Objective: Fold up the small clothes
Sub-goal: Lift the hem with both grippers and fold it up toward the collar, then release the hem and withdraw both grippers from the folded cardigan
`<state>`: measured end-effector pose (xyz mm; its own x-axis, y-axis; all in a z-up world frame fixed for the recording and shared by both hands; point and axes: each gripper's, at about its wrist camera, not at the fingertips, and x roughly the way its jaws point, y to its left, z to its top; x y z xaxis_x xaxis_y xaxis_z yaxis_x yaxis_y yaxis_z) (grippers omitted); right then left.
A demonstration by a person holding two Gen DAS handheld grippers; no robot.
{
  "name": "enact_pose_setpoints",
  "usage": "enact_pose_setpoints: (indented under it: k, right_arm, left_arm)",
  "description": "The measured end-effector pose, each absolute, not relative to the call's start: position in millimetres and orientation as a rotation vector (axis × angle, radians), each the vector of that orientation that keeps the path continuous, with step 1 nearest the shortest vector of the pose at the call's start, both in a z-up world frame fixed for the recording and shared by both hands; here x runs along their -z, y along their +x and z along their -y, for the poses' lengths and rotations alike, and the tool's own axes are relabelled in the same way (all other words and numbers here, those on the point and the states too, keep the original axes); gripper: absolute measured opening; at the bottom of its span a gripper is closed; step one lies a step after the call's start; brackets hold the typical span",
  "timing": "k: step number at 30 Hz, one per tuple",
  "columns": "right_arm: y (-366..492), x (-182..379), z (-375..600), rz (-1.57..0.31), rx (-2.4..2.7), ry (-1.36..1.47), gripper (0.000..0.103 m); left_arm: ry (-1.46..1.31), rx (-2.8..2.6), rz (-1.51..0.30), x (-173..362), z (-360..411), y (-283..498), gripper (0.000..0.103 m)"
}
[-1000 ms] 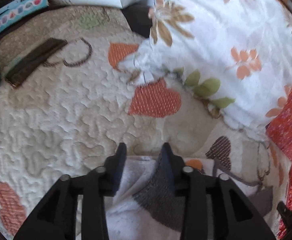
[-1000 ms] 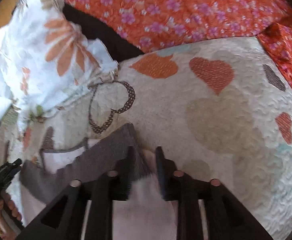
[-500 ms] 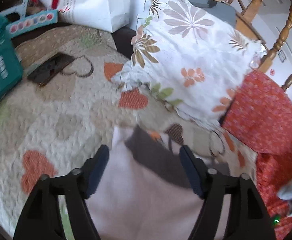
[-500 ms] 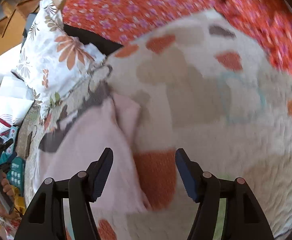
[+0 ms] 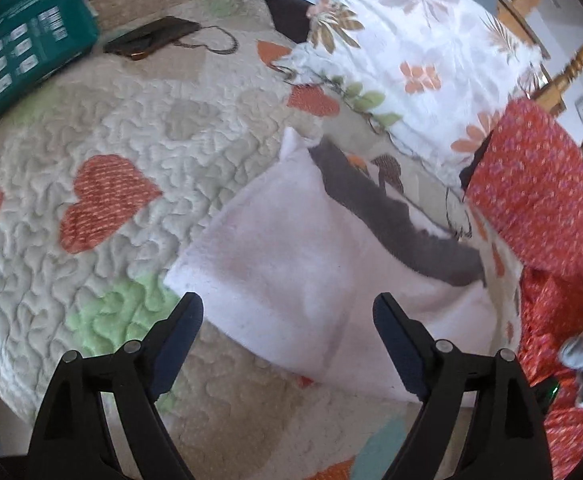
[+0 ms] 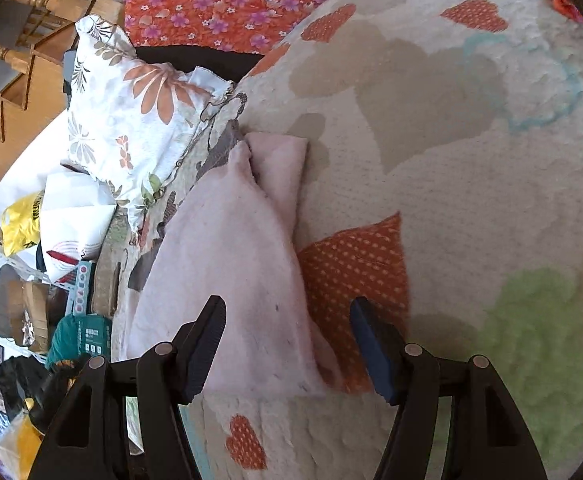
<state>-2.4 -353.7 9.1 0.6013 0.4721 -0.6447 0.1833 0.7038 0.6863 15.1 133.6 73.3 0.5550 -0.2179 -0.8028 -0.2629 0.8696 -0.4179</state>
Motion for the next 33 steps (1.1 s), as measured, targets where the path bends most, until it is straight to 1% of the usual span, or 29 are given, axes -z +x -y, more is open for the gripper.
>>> enact_pose_setpoints:
  k: [6, 8, 9, 10, 11, 16, 21, 24, 27, 29, 33]
  right_arm:
    - [41.1, -8.7, 321.7, -0.908, -0.256, 0.773, 0.071]
    - [52.3, -8.4, 310.7, -0.895, -0.256, 0.755, 0.069]
    - [57.1, -8.1, 305.4, -0.898, -0.261, 0.747, 0.057]
    - [61.8, -6.6, 300.6, -0.920, -0.264, 0.742, 0.024]
    - [66.2, -2.7, 298.1, -0.957, -0.284, 0.759, 0.020]
    - [55.6, -23.0, 318.0, -0.931, -0.268, 0.767, 0.016]
    - [45.8, -46.5, 337.0, -0.938, -0.230, 0.699, 0.015]
    - [38.8, -49.9, 353.9, -0.934, -0.181, 0.698, 0.015]
    - [32.7, -41.4, 375.9, -0.956, -0.118, 0.737, 0.015]
    - [32.6, -33.1, 380.7, -0.995, -0.094, 0.727, 0.016]
    - [36.6, -28.6, 381.2, -1.043, -0.021, 0.666, 0.024]
  left_arm:
    - [-0.480, 0.023, -0.992, -64.3, -112.1, 28.8, 0.086]
    - [-0.474, 0.024, -0.999, -60.8, -107.9, 32.0, 0.086]
    - [-0.471, 0.021, -1.004, -58.3, -105.9, 34.3, 0.086]
    - [-0.470, 0.019, -1.009, -56.5, -104.8, 36.0, 0.086]
    - [-0.472, 0.019, -1.014, -55.1, -104.4, 37.3, 0.086]
    - [-0.473, -0.005, -1.035, -48.3, -101.4, 47.4, 0.086]
    - [-0.465, 0.045, -1.041, -49.0, -88.2, 59.4, 0.086]
    - [-0.462, 0.066, -1.055, -46.1, -78.4, 62.2, 0.086]
    - [-0.468, 0.095, -1.087, -37.9, -68.8, 64.3, 0.086]
    - [-0.456, 0.091, -1.100, -33.9, -62.2, 66.1, 0.086]
    - [-0.395, 0.068, -1.121, -28.0, -49.8, 71.6, 0.086]
